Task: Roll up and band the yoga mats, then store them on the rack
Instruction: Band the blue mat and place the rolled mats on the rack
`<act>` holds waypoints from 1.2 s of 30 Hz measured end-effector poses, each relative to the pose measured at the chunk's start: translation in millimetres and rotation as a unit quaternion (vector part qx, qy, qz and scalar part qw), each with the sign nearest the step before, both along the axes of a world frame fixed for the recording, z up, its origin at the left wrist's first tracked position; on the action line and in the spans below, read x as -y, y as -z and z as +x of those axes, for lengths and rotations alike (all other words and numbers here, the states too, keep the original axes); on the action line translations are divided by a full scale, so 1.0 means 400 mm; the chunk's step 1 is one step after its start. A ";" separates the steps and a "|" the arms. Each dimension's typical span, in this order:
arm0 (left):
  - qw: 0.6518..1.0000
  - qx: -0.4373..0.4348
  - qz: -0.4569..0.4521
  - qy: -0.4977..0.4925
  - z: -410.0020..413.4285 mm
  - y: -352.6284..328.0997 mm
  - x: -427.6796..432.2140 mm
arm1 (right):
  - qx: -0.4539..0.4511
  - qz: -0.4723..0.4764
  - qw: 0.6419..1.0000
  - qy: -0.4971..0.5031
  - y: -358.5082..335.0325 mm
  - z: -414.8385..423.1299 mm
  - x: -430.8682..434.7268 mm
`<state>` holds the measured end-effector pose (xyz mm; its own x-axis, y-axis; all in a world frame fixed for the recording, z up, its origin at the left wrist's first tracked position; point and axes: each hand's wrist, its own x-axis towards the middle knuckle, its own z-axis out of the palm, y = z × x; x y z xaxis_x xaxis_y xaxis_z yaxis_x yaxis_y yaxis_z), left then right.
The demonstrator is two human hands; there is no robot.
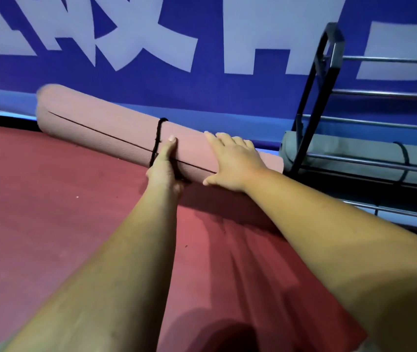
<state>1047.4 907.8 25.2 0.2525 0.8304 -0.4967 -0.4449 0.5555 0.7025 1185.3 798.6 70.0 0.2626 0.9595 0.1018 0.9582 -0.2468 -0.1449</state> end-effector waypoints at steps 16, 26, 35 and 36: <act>0.981 0.183 -0.003 -0.060 0.169 -0.115 -0.019 | -0.049 0.201 0.967 0.149 -0.079 0.113 0.061; 0.969 0.243 0.027 0.023 0.237 -0.096 -0.035 | -0.067 0.210 0.965 0.138 -0.076 0.151 0.079; 0.964 0.257 0.030 0.053 0.287 -0.089 -0.022 | -0.062 0.227 0.957 0.169 -0.082 0.173 0.078; 0.966 0.251 0.027 0.054 0.292 -0.085 -0.023 | -0.058 0.219 0.959 0.169 -0.080 0.175 0.081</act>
